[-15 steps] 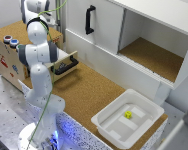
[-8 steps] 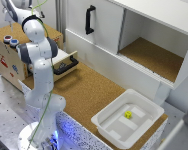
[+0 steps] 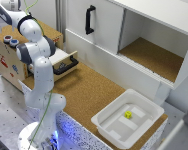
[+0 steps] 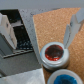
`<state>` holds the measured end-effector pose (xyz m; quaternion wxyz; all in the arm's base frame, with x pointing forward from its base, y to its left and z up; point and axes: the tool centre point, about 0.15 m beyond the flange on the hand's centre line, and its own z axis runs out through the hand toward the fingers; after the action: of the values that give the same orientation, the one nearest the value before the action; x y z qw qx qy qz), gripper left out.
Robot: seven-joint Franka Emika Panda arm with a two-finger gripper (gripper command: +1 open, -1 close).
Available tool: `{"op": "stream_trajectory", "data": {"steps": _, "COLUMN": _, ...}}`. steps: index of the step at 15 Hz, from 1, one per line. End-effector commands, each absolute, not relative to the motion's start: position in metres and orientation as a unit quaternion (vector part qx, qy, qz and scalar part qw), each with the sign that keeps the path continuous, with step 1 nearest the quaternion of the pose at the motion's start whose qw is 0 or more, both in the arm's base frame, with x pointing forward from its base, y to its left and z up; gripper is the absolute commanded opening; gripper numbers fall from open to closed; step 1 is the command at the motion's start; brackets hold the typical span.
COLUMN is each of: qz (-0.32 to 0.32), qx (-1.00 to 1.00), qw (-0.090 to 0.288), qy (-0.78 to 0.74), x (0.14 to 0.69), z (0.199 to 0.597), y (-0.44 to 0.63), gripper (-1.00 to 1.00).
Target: Push down the red button to turn on the red light
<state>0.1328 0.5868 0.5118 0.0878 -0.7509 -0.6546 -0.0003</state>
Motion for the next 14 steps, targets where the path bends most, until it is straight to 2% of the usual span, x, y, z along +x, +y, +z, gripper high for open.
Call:
{"op": "stream_trajectory", "data": {"steps": 1, "qz": 0.065, "qx": -0.746, "qw": -0.009, "qy": -0.662, "x": 0.130, "z": 0.518, "y": 0.635, "gripper": -1.00}}
{"op": "stream_trajectory", "data": {"steps": 5, "qz": 0.051, "qx": -0.757, "qw": -0.007, "qy": -0.652, "x": 0.135, "z": 0.512, "y": 0.638, "gripper": -1.00}}
{"op": "stream_trajectory", "data": {"steps": 8, "qz": 0.020, "qx": -0.770, "qw": -0.030, "qy": -0.637, "x": 0.141, "z": 0.496, "y": 0.645, "gripper": -1.00}}
{"op": "stream_trajectory", "data": {"steps": 14, "qz": 0.037, "qx": -0.780, "qw": -0.026, "qy": -0.624, "x": 0.163, "z": 0.474, "y": 0.651, "gripper": -1.00}}
